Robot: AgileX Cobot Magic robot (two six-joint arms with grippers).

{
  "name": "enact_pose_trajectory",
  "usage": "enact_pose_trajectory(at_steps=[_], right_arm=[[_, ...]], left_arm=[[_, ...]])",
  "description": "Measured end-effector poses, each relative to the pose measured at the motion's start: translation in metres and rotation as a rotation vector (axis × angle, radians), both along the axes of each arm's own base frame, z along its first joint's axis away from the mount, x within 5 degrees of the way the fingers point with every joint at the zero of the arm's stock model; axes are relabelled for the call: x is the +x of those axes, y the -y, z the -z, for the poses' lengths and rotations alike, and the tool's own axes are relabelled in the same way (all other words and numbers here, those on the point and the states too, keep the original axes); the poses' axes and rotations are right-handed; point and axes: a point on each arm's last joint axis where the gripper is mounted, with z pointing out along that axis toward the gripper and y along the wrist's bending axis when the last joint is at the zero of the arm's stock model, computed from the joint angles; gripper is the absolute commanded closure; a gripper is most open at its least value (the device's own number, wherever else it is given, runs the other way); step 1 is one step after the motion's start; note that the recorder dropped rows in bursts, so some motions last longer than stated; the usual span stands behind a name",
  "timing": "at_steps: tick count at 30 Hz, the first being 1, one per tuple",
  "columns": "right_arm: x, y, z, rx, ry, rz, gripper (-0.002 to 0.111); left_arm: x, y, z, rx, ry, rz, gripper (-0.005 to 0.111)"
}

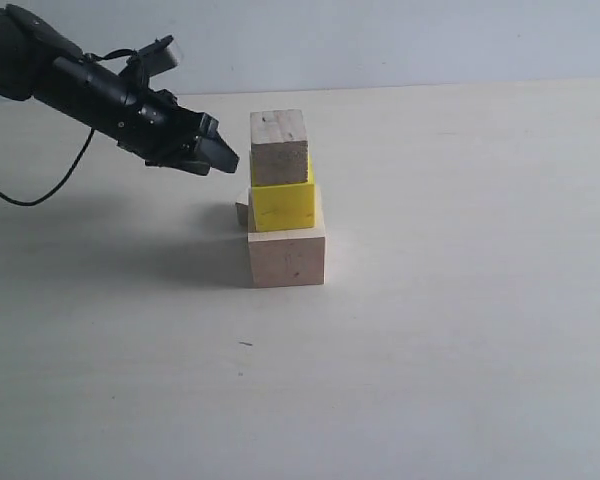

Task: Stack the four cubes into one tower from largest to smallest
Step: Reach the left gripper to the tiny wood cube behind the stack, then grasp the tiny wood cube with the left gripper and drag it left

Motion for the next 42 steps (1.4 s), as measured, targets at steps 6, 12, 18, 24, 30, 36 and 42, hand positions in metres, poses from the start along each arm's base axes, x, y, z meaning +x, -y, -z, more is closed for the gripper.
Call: enact_pose_trajectory(at_steps=[6, 12, 18, 24, 30, 36, 42], right_arm=[[-0.017, 0.005, -0.032, -0.033, 0.071, 0.015, 0.108], [-0.020, 0.005, -0.037, -0.035, 0.079, 0.019, 0.108], [-0.021, 0.005, -0.038, -0.034, 0.082, 0.021, 0.108], [-0.021, 0.005, -0.039, -0.029, 0.079, 0.024, 0.108], [-0.021, 0.005, -0.039, -0.024, 0.074, 0.030, 0.108], [-0.021, 0.005, -0.039, -0.023, 0.074, 0.030, 0.108], [-0.021, 0.005, -0.039, -0.022, 0.073, 0.031, 0.108]], left_arm=[[-0.005, 0.017, 0.014, 0.007, -0.027, 0.034, 0.052], [-0.003, 0.016, 0.016, 0.020, -0.010, 0.016, 0.052], [-0.001, 0.015, 0.016, 0.027, 0.005, 0.001, 0.052], [0.000, 0.015, 0.027, 0.035, -0.013, -0.003, 0.056], [-0.001, 0.019, 0.026, 0.022, -0.004, 0.006, 0.057], [-0.002, 0.023, 0.028, 0.023, -0.005, 0.016, 0.057], [-0.003, 0.024, 0.036, 0.026, -0.023, 0.018, 0.057]])
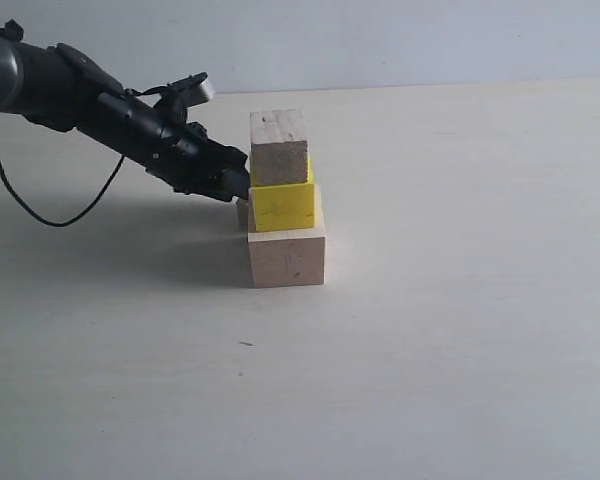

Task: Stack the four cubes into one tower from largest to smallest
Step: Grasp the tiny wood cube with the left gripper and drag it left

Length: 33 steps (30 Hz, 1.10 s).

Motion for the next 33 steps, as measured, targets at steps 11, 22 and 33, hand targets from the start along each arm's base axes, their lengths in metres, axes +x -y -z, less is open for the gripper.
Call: enact_pose_trajectory(at_steps=[11, 22, 33], right_arm=[[0.000, -0.001, -0.001, 0.021, 0.000, -0.004, 0.108], [0.000, -0.002, -0.002, 0.030, 0.000, -0.006, 0.108], [0.000, -0.002, -0.002, 0.035, 0.001, -0.008, 0.108]], left_arm=[[0.004, -0.002, -0.002, 0.045, 0.003, 0.004, 0.057], [0.019, -0.044, -0.003, 0.060, 0.000, -0.091, 0.057], [0.024, -0.090, -0.009, 0.066, -0.035, -0.138, 0.057]])
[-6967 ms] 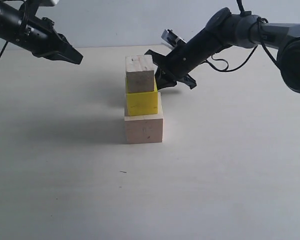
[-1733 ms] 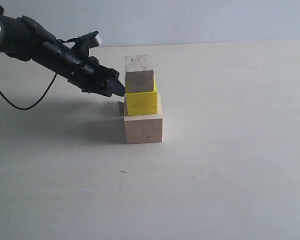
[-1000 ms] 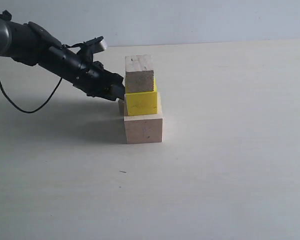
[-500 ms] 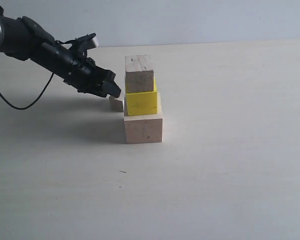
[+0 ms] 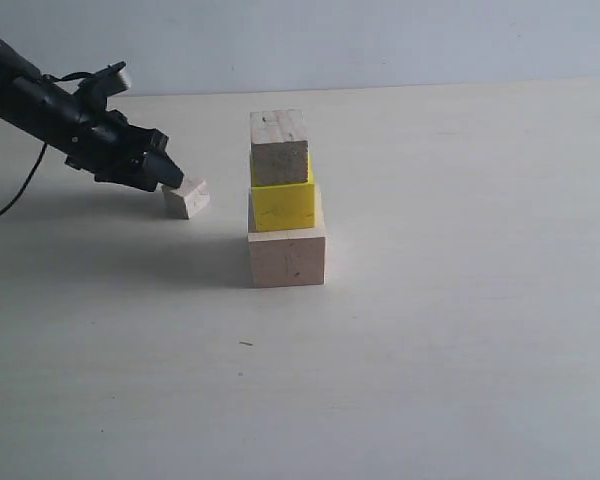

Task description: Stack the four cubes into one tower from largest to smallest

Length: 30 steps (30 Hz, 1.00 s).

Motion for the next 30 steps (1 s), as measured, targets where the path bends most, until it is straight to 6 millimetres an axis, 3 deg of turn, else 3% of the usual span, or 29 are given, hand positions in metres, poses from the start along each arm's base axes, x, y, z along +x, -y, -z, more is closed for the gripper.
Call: enact_pose_trajectory(at_steps=[6, 9, 11, 21, 30], right_arm=[[0.000, -0.001, -0.001, 0.012, 0.000, -0.003, 0.108], [0.000, -0.001, -0.001, 0.012, 0.000, -0.003, 0.108], [0.000, -0.001, -0.001, 0.015, 0.000, -0.003, 0.108], [-0.001, -0.004, -0.003, 0.050, 0.012, -0.023, 0.108], [-0.001, -0.005, -0.005, 0.069, 0.022, -0.038, 0.108]], left_arm=[[-0.001, -0.003, -0.036, 0.015, 0.103, 0.031, 0.055], [-0.003, 0.004, -0.051, 0.025, 0.167, 0.086, 0.046], [-0.004, 0.010, -0.051, 0.030, 0.185, 0.133, 0.041], [-0.018, 0.054, -0.044, 0.184, 0.253, 0.360, 0.041], [-0.015, 0.050, -0.041, 0.280, 0.261, 0.344, 0.041]])
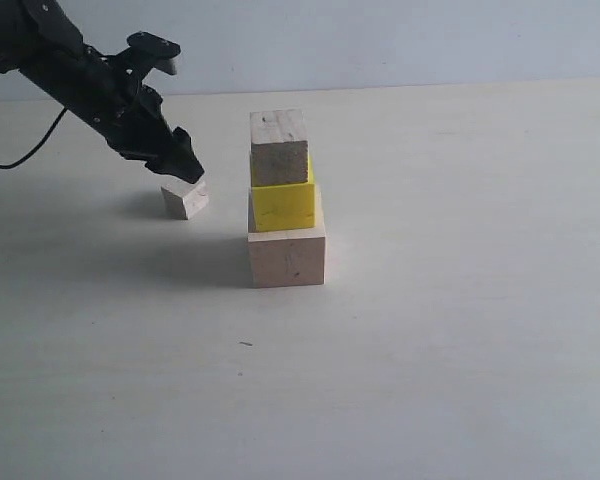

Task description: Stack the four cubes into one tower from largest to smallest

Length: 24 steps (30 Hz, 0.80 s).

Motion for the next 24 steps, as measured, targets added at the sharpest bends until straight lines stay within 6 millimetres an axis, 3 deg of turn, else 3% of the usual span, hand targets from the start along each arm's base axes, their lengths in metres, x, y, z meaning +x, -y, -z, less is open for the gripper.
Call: enact_pose_trajectory(at_steps=[24], right_arm=[[0.000, 0.000, 0.000, 0.002, 0.003, -0.003, 0.108]], left_arm=[[0.002, 0.003, 0.025, 0.000, -0.044, -0.015, 0.044]])
